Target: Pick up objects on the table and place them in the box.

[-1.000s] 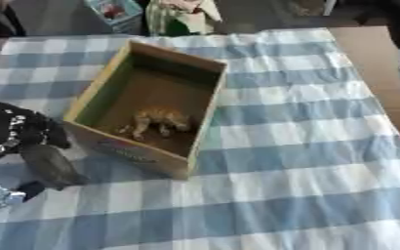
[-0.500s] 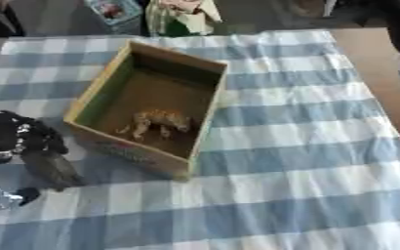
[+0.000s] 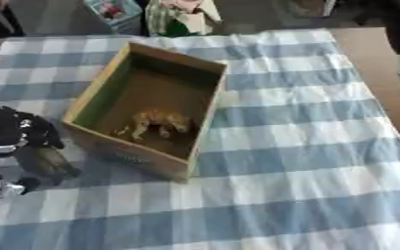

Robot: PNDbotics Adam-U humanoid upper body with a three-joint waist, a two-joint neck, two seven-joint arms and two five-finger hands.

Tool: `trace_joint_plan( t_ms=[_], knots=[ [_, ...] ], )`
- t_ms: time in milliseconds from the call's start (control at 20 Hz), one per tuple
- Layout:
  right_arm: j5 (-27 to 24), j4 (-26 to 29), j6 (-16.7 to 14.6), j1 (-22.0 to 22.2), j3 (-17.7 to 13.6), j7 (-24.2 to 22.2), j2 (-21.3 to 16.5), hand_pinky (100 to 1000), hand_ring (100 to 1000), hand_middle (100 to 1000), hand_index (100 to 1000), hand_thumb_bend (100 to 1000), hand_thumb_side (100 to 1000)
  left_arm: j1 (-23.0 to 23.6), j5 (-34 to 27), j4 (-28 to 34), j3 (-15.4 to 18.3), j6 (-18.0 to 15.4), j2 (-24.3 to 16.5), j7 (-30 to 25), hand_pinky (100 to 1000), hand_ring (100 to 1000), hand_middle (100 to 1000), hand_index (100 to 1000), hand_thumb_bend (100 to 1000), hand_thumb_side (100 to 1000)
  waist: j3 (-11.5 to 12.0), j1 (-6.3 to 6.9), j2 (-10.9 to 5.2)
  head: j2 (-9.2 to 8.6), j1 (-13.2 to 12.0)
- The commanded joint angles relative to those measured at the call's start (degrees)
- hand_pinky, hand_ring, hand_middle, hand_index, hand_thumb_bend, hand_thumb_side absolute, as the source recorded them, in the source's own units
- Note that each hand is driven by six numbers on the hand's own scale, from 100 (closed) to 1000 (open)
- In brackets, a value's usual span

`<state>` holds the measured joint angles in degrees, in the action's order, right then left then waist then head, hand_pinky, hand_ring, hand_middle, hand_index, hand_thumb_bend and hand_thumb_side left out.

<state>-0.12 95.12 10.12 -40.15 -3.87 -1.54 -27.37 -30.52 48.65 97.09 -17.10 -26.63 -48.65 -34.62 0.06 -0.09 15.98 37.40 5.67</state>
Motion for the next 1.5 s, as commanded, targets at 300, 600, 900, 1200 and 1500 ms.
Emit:
trace_joint_plan(
  t_ms=[300, 600, 900, 1200, 1500],
  knots=[
    [-0.57, 0.96, 0.20, -0.77, -0.84, -0.58, -0.88, 799, 732, 542, 809, 100, 632, -0.67, 0.80, -3.46, -0.53, 0.11, 1.13, 3.20, 608, 745, 596, 719, 144, 278, -0.11, -0.08, -0.27, -0.73, -0.05],
    [-0.63, 0.99, 0.28, -0.58, -1.06, -0.72, -0.80, 800, 732, 541, 808, 100, 646, -0.93, -0.77, -3.72, -0.58, 0.79, 1.55, 7.03, 520, 631, 488, 598, 100, 238, -0.19, -0.03, -0.13, -0.88, -0.01],
    [-0.79, 0.95, 0.41, -0.35, -1.21, -0.68, -0.80, 801, 733, 540, 809, 100, 656, -1.45, -1.28, -4.57, -1.00, 0.87, 1.98, 8.48, 452, 569, 421, 513, 100, 244, -0.42, -0.02, -0.05, -0.92, -0.08],
    [-0.93, 1.16, 0.50, -0.20, -1.31, -0.64, -0.59, 802, 733, 539, 809, 100, 669, -1.58, -1.09, -4.63, -1.17, 0.37, 2.00, 8.48, 386, 520, 368, 458, 100, 250, -0.65, 0.17, -0.09, -1.09, 0.03],
    [-0.98, 1.41, 0.64, -0.02, -1.45, -0.56, -0.45, 803, 734, 537, 810, 100, 682, -1.82, 0.81, -4.03, -1.34, -1.05, 1.73, 9.56, 259, 351, 305, 387, 100, 206, -0.88, 0.36, -0.14, -1.17, 0.05]
  ],
)
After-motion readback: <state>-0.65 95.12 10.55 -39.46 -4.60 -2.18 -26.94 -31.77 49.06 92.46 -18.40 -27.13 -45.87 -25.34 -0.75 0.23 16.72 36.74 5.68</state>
